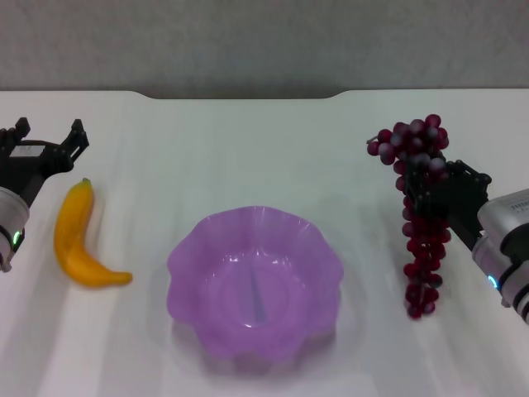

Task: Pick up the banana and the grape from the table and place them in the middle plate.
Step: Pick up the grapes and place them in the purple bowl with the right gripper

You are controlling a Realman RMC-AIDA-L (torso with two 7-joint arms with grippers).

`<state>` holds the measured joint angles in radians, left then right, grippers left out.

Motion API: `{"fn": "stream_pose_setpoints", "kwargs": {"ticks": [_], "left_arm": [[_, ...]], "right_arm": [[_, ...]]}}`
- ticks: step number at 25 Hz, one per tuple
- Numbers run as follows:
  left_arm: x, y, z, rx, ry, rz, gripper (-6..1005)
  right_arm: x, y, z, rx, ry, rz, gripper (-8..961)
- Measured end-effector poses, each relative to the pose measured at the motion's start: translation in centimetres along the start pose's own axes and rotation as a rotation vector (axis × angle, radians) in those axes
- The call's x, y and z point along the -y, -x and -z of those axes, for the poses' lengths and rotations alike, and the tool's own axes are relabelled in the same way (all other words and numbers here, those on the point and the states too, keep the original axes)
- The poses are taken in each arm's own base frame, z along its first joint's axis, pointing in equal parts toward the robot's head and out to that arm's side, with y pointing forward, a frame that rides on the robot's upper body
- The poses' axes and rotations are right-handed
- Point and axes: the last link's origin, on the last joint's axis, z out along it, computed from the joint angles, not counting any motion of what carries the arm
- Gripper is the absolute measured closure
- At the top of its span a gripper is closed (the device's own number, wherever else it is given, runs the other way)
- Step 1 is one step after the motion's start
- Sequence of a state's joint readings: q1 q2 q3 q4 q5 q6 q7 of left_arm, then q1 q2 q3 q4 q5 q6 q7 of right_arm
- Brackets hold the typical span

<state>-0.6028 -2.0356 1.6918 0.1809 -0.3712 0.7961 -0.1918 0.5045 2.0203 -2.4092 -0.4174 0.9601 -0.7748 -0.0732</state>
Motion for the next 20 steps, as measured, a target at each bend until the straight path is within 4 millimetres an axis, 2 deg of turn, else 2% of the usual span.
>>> {"fn": "stream_pose_setpoints", "kwargs": {"ticks": [4,11,17,20], "left_arm": [[0.0,0.0,0.0,0.000,0.000,0.000,122],[0.7,0.6,0.6,0.013,-0.018,-0.002,122],[1.1,0.9,1.0,0.022,-0.027,-0.007,122],[1.5,1.2,1.3,0.027,-0.036,-0.006,122]], "right_arm": [[-0.3,0.1,0.0,0.009,0.011,0.002,532],[-2.7,1.8,-0.7,0.054,0.083,-0.017,536],[-3.6,2.9,-1.1,0.082,0.104,-0.033,536],[-4.7,3.8,-1.6,0.075,0.118,-0.001,536]]}}
